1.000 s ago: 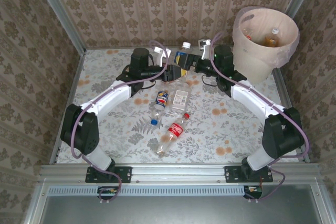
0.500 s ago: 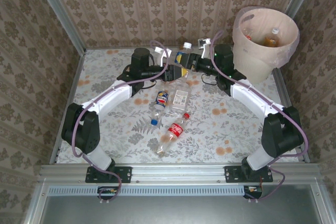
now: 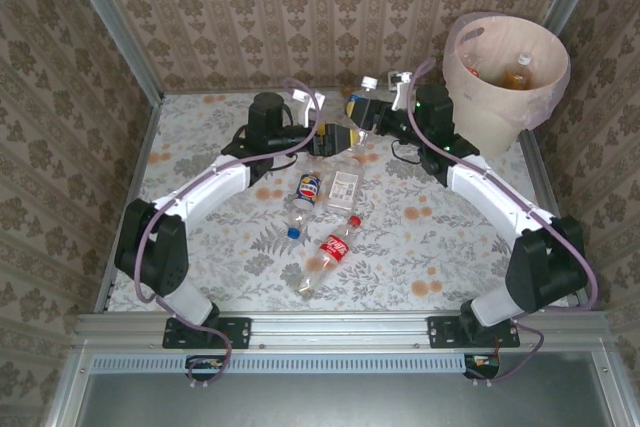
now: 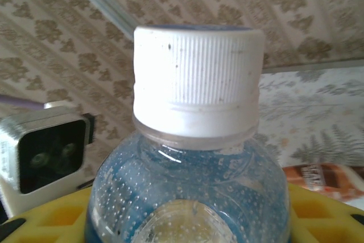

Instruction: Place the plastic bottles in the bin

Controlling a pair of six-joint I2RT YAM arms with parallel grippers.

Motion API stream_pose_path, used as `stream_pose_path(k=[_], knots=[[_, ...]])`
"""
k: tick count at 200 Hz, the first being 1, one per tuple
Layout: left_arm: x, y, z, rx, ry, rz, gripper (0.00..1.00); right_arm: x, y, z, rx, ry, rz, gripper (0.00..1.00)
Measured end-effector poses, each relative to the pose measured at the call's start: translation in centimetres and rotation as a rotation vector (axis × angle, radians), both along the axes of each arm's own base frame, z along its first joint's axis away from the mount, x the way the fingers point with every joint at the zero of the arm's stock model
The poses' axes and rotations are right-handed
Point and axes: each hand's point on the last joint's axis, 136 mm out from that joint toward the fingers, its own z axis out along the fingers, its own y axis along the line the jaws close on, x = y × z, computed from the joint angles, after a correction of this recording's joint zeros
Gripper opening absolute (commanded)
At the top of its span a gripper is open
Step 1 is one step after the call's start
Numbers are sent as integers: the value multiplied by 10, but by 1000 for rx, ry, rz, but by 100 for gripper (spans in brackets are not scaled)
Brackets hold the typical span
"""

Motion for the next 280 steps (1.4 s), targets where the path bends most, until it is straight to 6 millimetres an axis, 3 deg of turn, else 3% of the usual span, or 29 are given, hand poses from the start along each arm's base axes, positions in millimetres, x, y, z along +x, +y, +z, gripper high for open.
stream_pose_path(k=[48, 87, 126, 167, 194, 241, 280], knots=[[3, 19, 14, -3, -64, 116, 100, 0, -56, 9, -179, -62, -197, 42], [16, 35, 11, 22, -77, 234, 100, 7, -108, 28, -306, -113, -360, 42], [26, 49, -2, 64, -70, 344, 100, 16, -156, 53, -379, -166, -503, 43], [36, 65, -10, 88, -63, 423, 100, 26, -205, 94, -410, -239, -651, 42], [38, 69, -11, 92, -61, 446, 100, 44, -235, 114, -446, -275, -752, 43], [39, 71, -11, 95, -62, 459, 100, 73, -295, 111, -530, -241, -905, 43], [38, 77, -7, 91, -71, 477, 100, 91, -334, 78, -653, -159, -997, 47]])
